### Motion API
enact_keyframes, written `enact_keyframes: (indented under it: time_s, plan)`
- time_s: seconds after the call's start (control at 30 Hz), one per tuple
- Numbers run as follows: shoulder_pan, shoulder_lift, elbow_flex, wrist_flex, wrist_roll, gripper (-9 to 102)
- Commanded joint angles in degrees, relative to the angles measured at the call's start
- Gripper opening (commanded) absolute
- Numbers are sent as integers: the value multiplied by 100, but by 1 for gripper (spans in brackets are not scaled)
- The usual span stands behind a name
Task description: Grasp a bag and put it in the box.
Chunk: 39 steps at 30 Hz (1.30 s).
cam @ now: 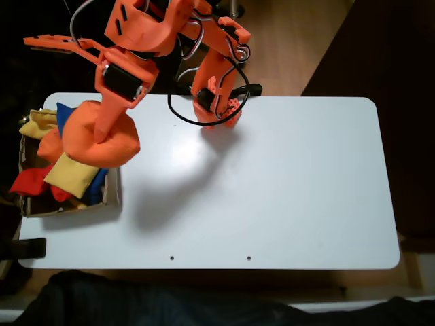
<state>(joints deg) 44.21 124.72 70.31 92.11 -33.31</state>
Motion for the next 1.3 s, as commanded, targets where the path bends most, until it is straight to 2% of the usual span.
enact_keyframes:
  time_s: [0.0,0.57,1.27]
  plan:
    - [281,97,-44,-378,-53,0]
    - [1266,-439,-105,-1749,167,0]
    - [1556,-1195,-589,-1916,396,0]
